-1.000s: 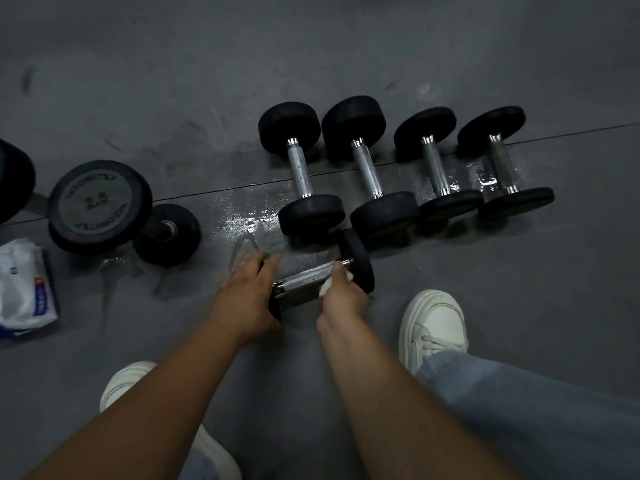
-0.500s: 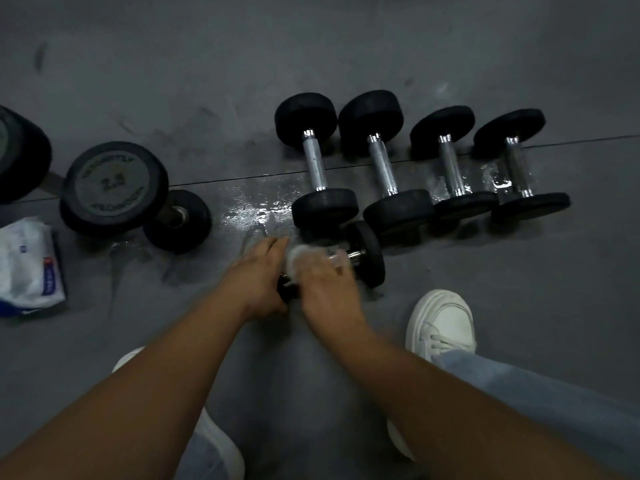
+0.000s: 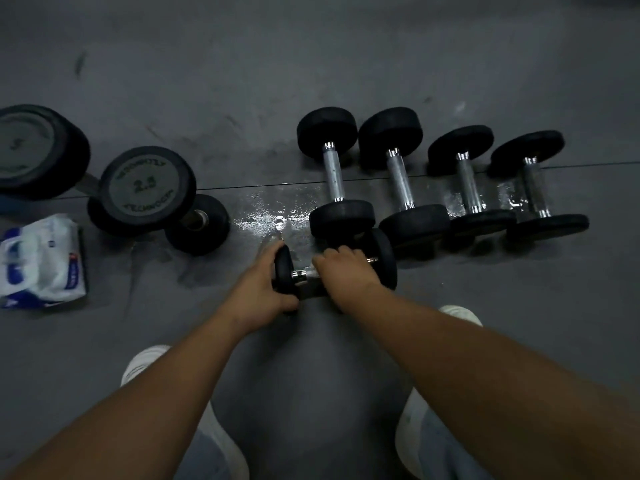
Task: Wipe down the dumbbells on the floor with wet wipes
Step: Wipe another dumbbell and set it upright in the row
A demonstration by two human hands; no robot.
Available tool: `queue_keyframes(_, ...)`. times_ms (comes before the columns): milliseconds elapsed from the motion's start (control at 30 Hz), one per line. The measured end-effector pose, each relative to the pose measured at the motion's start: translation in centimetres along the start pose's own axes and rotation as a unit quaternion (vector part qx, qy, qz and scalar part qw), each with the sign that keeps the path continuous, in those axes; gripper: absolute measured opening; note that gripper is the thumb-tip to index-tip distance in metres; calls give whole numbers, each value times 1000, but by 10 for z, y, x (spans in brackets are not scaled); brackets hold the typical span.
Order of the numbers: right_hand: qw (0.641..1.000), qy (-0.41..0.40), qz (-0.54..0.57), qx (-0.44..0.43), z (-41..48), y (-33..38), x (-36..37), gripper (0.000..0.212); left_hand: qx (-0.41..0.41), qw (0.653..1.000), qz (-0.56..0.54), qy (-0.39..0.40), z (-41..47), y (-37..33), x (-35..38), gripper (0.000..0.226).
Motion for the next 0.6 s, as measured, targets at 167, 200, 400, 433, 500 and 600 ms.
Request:
queue_keyframes(167,991,117,60,-11,0,-4,-3,25,-32,999,-40,20,-6,-15,-12,81)
queue_keyframes(200,992,107,60,-3,-1,-5,-3,25,-31,999,-14,19,-8,-19,-12,77)
queue_keyframes(400,993,-89,22,73,-29,1,27,48,1,992,124,-16,-3,-30,-5,69)
queue_keyframes(433,991,-94,25,96,-36,6,35,56,2,990,141,-3,-3,-29,-1,79)
queue_keyframes(500,989,-85,34,117,-43,16,46,63,14,985,170,26,-6,-28,10,104)
queue_keyframes(600,990,-94,29,105,-40,17,39,62,2,976,218,16,-4,-28,9,108)
Point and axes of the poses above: each hand's wrist, its own z-axis towards the middle knuckle, its own x-axis out of the palm, y = z × x, the point moved 3 cm from there along z, towards the middle knuckle, and after that the axes turned 6 degrees about x, right-handed, at the moved point
